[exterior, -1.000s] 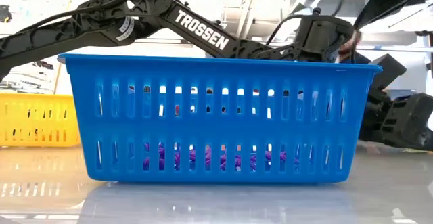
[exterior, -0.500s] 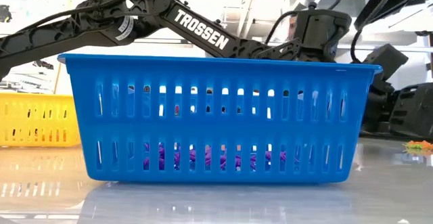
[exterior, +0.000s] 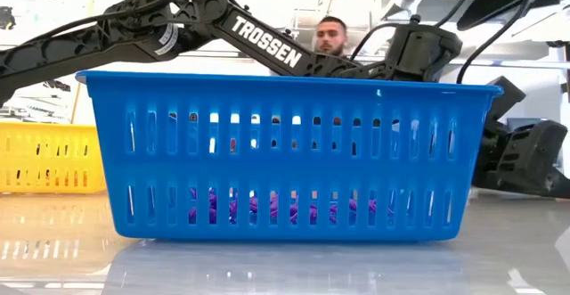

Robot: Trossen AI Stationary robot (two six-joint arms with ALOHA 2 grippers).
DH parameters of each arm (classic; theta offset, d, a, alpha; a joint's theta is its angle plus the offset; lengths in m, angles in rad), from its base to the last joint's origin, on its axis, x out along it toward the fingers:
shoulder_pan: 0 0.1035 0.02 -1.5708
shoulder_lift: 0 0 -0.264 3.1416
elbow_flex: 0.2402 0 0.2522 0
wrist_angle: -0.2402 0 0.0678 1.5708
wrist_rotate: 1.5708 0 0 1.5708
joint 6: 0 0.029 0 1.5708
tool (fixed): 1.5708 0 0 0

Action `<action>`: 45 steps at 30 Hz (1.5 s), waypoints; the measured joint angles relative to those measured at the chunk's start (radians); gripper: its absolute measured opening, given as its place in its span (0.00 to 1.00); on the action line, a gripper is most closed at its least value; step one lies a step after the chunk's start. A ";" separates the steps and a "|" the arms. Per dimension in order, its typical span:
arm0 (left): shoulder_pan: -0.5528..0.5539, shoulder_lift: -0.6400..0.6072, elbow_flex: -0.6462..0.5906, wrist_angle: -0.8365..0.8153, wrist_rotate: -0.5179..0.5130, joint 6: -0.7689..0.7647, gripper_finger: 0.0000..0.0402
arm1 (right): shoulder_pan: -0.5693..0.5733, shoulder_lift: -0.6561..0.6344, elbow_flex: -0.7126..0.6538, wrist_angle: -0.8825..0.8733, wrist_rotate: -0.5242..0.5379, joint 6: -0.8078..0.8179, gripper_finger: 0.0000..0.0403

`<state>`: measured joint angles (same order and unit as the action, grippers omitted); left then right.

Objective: Sort Halloween decoration
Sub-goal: Put the orange spider toy into the yellow basket

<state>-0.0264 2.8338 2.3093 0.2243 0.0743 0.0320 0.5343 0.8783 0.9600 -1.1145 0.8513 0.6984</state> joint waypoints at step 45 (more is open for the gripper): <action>-0.055 -0.120 0.000 -0.253 0.052 -0.007 0.00 | 0.015 0.030 0.000 -0.012 -0.018 0.037 0.33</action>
<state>-0.0813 2.7143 2.3089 -0.0290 0.1267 0.0253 0.5488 0.9081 0.9600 -1.1260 0.8334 0.7356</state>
